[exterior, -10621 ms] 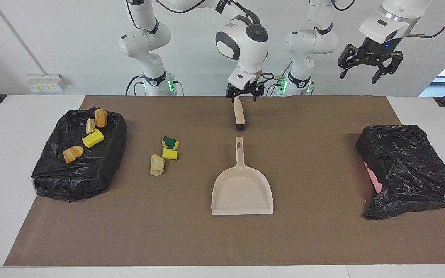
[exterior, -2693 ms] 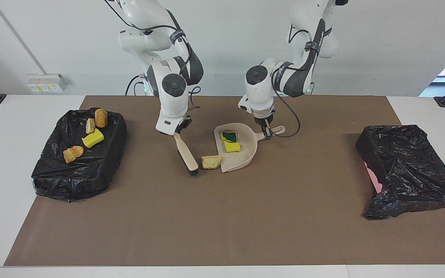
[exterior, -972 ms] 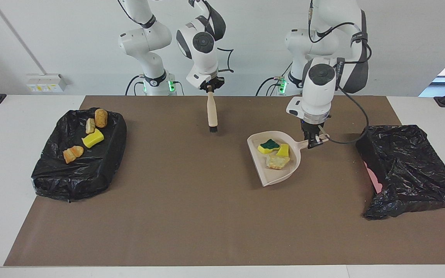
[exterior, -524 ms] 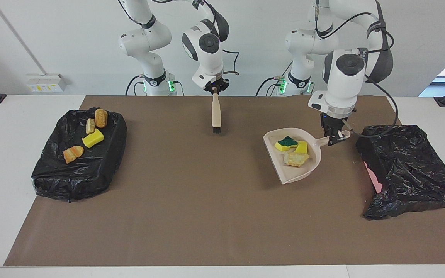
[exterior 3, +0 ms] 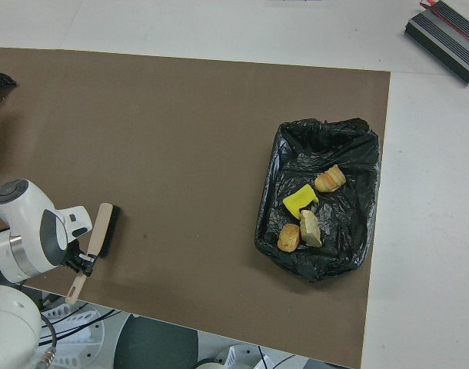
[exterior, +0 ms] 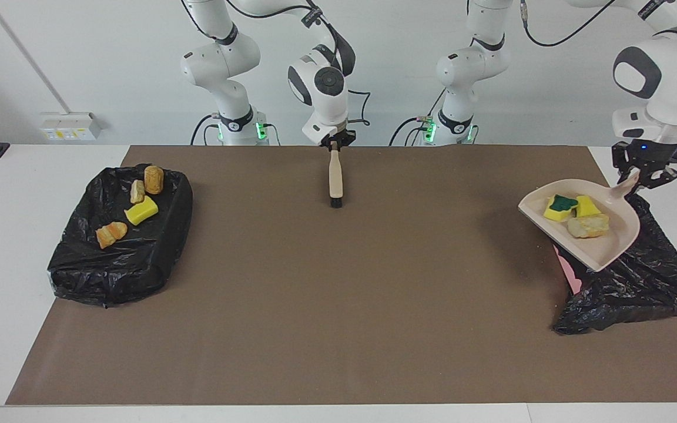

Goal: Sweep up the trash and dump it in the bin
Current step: 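Lift the dustpan with the left gripper while the right gripper drops the brush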

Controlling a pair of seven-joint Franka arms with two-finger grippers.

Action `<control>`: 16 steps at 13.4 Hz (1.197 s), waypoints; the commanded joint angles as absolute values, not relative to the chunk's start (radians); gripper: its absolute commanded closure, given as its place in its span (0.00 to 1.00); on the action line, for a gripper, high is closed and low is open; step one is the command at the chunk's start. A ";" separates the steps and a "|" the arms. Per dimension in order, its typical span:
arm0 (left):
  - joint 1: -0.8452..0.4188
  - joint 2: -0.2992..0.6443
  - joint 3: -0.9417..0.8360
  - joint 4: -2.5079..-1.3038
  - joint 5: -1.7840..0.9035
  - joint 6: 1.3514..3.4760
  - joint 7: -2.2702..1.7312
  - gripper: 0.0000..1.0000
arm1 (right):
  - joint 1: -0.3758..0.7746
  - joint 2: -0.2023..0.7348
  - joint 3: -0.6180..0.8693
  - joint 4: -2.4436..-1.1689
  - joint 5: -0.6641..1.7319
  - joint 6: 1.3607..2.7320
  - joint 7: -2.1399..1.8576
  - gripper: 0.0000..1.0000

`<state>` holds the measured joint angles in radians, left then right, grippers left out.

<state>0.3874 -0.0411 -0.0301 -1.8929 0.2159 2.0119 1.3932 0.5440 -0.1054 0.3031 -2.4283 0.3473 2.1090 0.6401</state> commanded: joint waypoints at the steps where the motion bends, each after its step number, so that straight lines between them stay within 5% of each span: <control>1: 0.457 0.052 -0.043 -1.745 0.236 2.011 1.439 1.00 | 0.540 -0.100 0.299 -2.412 0.342 2.118 0.638 0.00; 5: 0.523 0.179 -0.038 -1.586 0.352 2.035 1.555 1.00 | 0.482 -0.104 0.290 -2.338 0.309 2.083 0.621 0.00; 11: 0.502 0.225 -0.040 -1.583 0.748 2.077 1.545 1.00 | 0.246 -0.112 0.284 -2.177 0.093 2.040 0.609 0.00; 14: 0.448 0.222 -0.040 -1.583 0.858 2.016 1.546 1.00 | 0.105 -0.123 0.267 -2.007 0.032 1.881 0.513 0.00; 16: 0.407 0.215 -0.041 -1.583 0.916 1.930 1.546 1.00 | 0.107 -0.139 0.134 -1.909 0.011 1.804 0.383 0.00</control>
<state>0.4551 0.2161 -0.0500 -1.6074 0.8662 2.0098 1.5405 0.1106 -0.1281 0.2255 -2.0005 0.0410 1.8788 0.4793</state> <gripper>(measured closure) 0.683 0.000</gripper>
